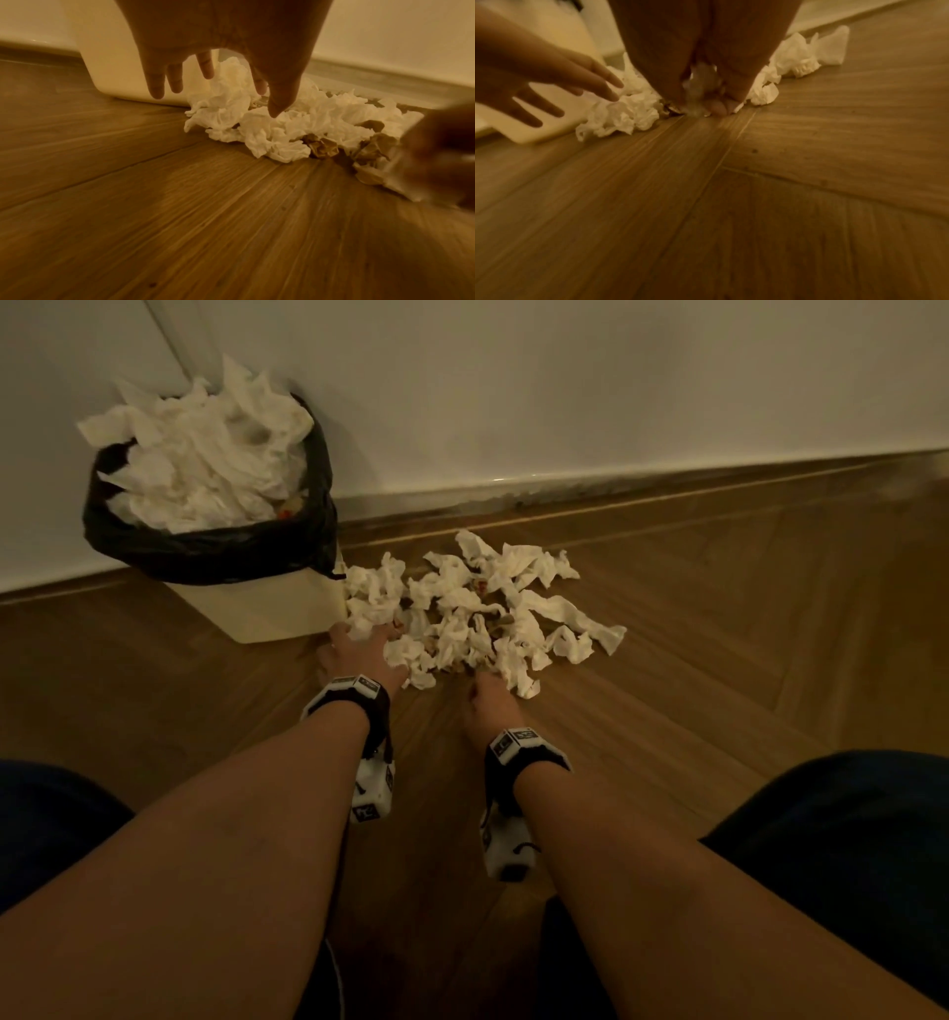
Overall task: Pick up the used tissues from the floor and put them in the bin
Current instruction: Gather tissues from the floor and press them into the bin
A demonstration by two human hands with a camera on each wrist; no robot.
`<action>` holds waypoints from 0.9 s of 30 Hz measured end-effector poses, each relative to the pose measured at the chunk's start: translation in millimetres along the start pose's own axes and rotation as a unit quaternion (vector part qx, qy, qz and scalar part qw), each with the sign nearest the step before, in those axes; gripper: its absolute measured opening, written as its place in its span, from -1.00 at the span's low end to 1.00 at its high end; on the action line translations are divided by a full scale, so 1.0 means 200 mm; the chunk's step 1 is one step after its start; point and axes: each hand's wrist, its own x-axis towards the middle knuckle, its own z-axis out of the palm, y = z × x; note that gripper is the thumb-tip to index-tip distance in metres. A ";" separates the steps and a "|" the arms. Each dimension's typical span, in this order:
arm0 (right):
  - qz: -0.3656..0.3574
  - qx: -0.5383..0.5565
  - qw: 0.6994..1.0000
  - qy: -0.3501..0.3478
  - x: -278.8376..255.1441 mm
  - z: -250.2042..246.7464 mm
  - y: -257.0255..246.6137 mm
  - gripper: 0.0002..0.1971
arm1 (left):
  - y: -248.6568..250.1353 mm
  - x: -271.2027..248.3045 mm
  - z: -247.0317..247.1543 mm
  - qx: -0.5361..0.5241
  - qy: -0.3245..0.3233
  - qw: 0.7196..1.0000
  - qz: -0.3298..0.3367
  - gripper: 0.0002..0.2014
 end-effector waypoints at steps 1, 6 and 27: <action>0.005 0.040 0.998 0.049 0.00 0.00 -0.01 -0.75 | 0.01 0.01 0.01 0.008 -0.004 1.000 0.008 -0.54; 0.001 0.070 0.988 0.135 0.02 -0.03 -0.01 -0.71 | 0.06 0.04 0.07 -0.001 -0.055 0.998 0.020 -0.51; 0.030 -0.005 0.996 0.087 0.05 -0.04 0.06 -0.56 | 0.10 -0.02 -0.03 -0.034 -0.084 0.996 -0.009 -0.44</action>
